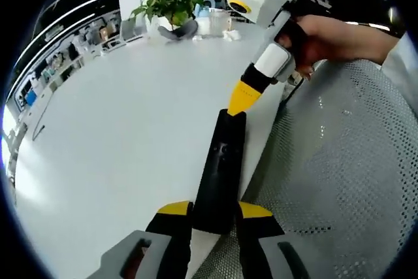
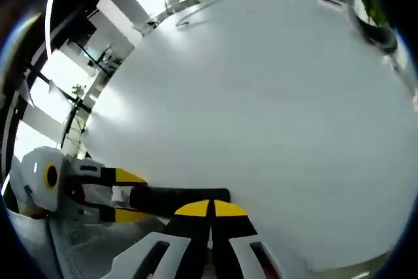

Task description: Press the specified remote control buttons in sequence, fully releasing each button before pressing the next.

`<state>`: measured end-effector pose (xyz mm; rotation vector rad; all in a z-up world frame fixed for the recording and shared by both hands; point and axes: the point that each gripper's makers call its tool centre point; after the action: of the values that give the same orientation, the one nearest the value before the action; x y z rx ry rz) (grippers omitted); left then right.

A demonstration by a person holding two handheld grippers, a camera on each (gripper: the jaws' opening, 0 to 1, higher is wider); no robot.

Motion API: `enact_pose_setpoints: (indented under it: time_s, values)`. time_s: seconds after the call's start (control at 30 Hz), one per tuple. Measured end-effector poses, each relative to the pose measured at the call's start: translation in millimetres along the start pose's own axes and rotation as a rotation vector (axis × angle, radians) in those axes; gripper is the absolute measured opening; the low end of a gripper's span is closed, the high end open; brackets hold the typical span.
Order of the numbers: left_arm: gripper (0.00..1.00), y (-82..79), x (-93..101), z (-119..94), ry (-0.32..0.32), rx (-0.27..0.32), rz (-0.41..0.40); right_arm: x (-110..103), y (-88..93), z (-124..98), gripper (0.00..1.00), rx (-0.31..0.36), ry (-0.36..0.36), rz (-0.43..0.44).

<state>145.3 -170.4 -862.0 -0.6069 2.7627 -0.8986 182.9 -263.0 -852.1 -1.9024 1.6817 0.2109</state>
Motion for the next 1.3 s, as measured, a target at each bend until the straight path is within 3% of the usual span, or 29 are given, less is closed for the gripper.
enact_pose_setpoints:
  time_s: [0.17,0.43,0.73,1.17,1.3]
  values:
    - [0.26,-0.2,0.7,1.1,-0.010,0.006,0.053,-1.1,0.0,-0.7,0.00,-0.004,-0.005,0.025]
    - [0.26,-1.7,-0.1,1.5,-0.006,0.020,0.048,-4.4,-3.5,-2.2,0.00,0.005,-0.002,-0.034]
    - [0.26,-1.8,-0.1,1.2,-0.006,0.023,0.049,-10.5,4.5,3.5,0.00,-0.044,0.001,-0.090]
    - [0.26,-3.8,-1.0,2.7,-0.005,0.036,0.045,-9.3,3.7,3.2,0.00,-0.045,-0.003,-0.067]
    - [0.26,-4.4,-1.0,3.2,-0.007,0.040,0.043,-10.6,4.7,3.9,0.00,-0.042,0.018,-0.121]
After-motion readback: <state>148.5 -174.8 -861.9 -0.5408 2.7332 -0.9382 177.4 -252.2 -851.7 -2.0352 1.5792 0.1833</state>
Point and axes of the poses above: the point that each gripper's makers call its tool centre point, and the gripper's own axes: z roughly forward along the fingers, x roughly to its right, y roughly out of its underside, and after that the axes turned 7 degrees about z, right-handed
